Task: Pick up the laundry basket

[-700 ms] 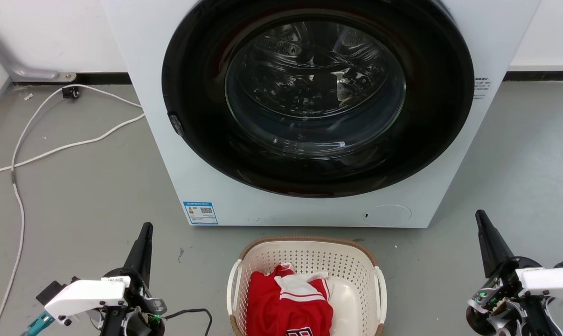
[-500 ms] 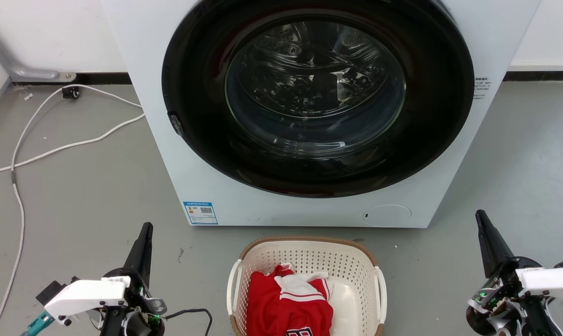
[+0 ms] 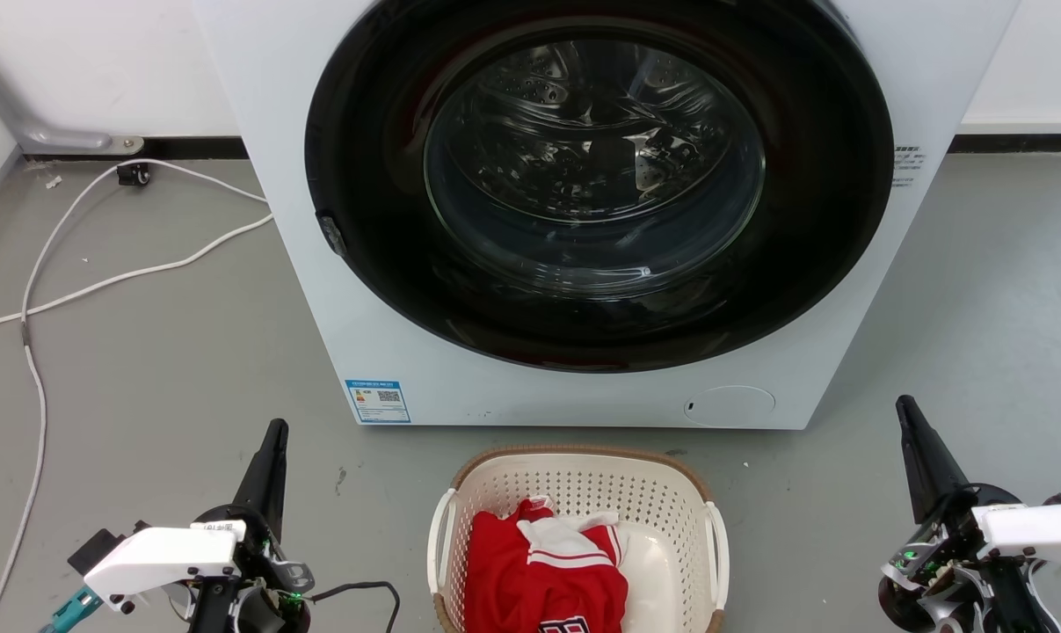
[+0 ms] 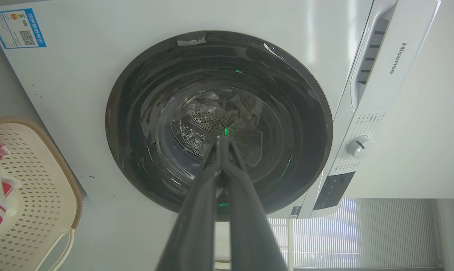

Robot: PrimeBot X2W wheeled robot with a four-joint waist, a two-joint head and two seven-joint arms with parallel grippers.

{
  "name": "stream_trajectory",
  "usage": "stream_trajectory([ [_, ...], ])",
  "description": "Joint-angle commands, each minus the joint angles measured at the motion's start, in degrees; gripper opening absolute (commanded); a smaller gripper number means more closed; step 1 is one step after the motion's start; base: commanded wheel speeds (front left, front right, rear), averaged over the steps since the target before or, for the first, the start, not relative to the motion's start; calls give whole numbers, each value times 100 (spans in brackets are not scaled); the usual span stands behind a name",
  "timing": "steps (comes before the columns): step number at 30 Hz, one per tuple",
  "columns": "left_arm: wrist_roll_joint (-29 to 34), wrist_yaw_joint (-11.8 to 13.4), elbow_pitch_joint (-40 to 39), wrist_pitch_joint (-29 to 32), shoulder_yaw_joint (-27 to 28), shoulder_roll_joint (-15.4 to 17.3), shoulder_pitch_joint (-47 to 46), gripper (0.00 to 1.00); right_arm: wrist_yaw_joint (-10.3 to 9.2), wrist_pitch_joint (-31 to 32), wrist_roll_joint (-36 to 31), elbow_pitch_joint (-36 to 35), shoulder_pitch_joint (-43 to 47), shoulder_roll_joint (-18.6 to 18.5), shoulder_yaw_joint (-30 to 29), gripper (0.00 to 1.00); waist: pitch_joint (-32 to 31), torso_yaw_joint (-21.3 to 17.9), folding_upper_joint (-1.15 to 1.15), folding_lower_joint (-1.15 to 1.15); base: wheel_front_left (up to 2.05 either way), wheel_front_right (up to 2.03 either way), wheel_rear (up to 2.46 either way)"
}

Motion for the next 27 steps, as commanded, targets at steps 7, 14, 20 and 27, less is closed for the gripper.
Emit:
stream_trajectory([
  [7,8,-18,6,17,22,-6,-54,0,0,14,-33,5,-60,21,-12,0,0,0,0,0,0,0,0],
  [14,10,-18,6,19,24,-7,-54,0,0,17,-37,5,-60,22,-14,0,0,0,0,0,0,0,0],
  [20,16,1,138,-38,-20,-28,150,100,-1,-33,2,132,150,25,16,100,0,-1,0,0,0,0,0],
  [27,165,0,-13,-244,6,-26,254,100,-1,-239,-60,33,207,25,33,100,-3,-4,0,0,0,0,0],
])
